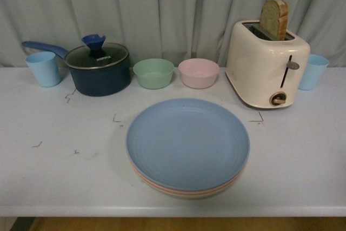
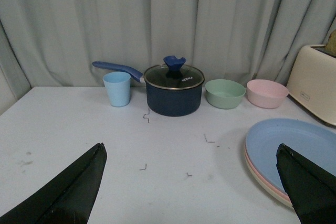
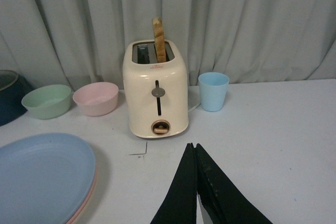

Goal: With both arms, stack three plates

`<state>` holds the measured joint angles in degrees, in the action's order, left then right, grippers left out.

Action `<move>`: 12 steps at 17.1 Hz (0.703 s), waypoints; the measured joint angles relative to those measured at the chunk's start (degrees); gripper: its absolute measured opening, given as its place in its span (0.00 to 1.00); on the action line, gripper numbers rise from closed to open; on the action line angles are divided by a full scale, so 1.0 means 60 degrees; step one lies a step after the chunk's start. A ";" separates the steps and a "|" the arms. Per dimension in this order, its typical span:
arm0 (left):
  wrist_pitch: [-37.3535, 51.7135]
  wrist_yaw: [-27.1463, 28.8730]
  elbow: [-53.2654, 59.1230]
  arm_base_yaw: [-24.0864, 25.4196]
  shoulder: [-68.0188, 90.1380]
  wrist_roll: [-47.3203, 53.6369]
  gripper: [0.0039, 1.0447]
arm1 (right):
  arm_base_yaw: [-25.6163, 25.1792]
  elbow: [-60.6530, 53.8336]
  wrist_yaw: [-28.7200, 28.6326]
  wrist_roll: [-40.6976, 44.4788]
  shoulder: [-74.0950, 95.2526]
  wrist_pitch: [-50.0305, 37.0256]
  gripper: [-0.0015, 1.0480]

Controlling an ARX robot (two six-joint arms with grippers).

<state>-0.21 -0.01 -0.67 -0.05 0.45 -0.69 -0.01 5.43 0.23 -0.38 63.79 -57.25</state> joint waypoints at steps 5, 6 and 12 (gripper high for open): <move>0.0000 0.0000 0.0000 0.0000 0.0000 0.0000 0.94 | 0.0000 -0.0514 -0.0004 0.0000 -0.1949 0.1424 0.02; 0.0000 0.0004 0.0000 0.0000 0.0000 0.0000 0.94 | 0.0000 -0.0576 -0.0004 0.0000 -0.2422 0.1807 0.02; 0.0000 0.0004 0.0000 0.0000 0.0000 0.0000 0.94 | 0.0000 -0.0794 -0.0004 0.0000 -0.5064 0.4076 0.02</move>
<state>-0.21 0.01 -0.67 -0.05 0.45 -0.69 -0.01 0.67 0.21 -0.38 33.41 -32.80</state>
